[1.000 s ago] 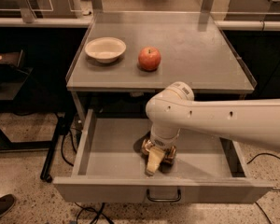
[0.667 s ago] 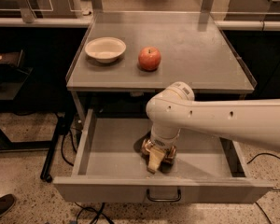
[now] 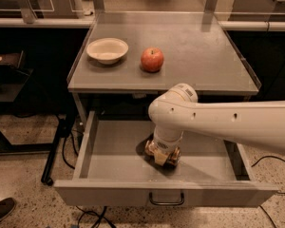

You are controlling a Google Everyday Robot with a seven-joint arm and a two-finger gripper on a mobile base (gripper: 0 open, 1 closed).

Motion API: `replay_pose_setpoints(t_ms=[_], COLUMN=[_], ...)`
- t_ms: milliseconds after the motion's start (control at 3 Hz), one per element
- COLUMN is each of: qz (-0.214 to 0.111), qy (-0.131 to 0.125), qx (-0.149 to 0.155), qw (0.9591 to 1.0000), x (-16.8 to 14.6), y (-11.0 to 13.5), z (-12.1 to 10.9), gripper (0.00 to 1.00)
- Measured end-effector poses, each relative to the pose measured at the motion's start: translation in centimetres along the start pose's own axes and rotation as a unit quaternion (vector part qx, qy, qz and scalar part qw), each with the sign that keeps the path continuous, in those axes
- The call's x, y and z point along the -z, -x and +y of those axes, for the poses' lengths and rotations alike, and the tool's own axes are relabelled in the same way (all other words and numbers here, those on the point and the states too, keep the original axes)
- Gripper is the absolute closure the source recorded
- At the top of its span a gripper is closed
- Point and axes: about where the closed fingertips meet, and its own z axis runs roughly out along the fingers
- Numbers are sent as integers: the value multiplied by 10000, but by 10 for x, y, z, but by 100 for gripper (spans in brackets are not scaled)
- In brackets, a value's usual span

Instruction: Pick orange can from top drawer and place on counter

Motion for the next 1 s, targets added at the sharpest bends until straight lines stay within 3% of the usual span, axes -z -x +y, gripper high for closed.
replay_pose_setpoints(t_ms=[333, 667, 1000], qz=[0, -11, 71], qy=[0, 82, 60], qx=[0, -435, -1050], qw=[10000, 9990, 9944], x=[0, 19, 44], y=[0, -18, -45], z=[0, -14, -39], gripper=[86, 100, 100])
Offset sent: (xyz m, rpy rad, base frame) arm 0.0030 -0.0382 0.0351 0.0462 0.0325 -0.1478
